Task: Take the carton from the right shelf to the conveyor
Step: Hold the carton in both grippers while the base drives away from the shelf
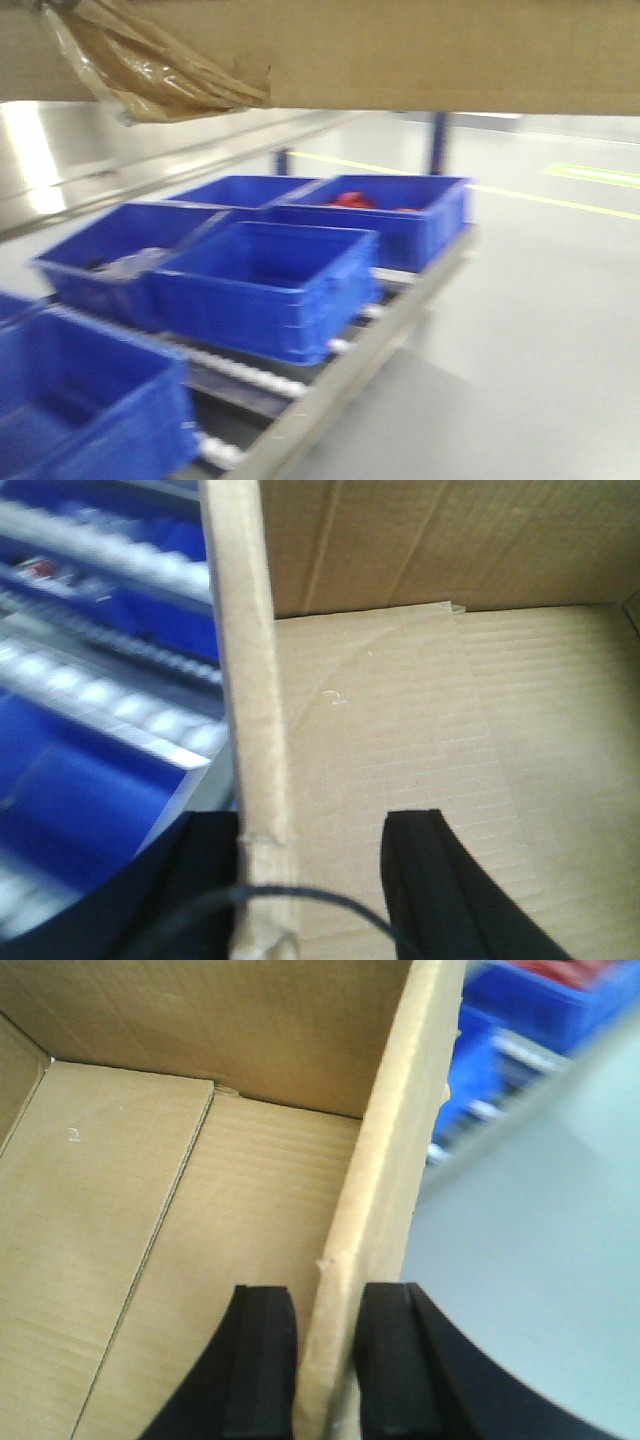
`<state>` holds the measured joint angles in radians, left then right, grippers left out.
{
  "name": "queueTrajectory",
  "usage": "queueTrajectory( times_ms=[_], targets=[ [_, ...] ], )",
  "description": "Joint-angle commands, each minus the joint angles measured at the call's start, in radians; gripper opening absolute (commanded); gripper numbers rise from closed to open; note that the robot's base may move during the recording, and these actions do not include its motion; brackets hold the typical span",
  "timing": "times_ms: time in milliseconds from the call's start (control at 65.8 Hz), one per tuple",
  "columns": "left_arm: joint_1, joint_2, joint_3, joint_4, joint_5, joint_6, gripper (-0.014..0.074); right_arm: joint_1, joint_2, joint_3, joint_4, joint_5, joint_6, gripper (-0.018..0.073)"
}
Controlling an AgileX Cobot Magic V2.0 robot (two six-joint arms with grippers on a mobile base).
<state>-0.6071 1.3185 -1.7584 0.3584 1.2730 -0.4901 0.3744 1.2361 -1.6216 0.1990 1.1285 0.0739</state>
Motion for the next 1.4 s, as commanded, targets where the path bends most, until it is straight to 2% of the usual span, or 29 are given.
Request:
queueTrajectory(
  times_ms=[0, 1384],
  targets=[
    [-0.018, -0.008, -0.006, -0.076, -0.069, 0.033, -0.0016, -0.002, -0.003, -0.006, 0.047, -0.068, -0.011, -0.0064],
    [-0.016, -0.008, -0.006, -0.060, -0.069, 0.033, -0.0016, -0.002, -0.003, -0.006, 0.047, -0.068, -0.011, -0.0064]
  ],
)
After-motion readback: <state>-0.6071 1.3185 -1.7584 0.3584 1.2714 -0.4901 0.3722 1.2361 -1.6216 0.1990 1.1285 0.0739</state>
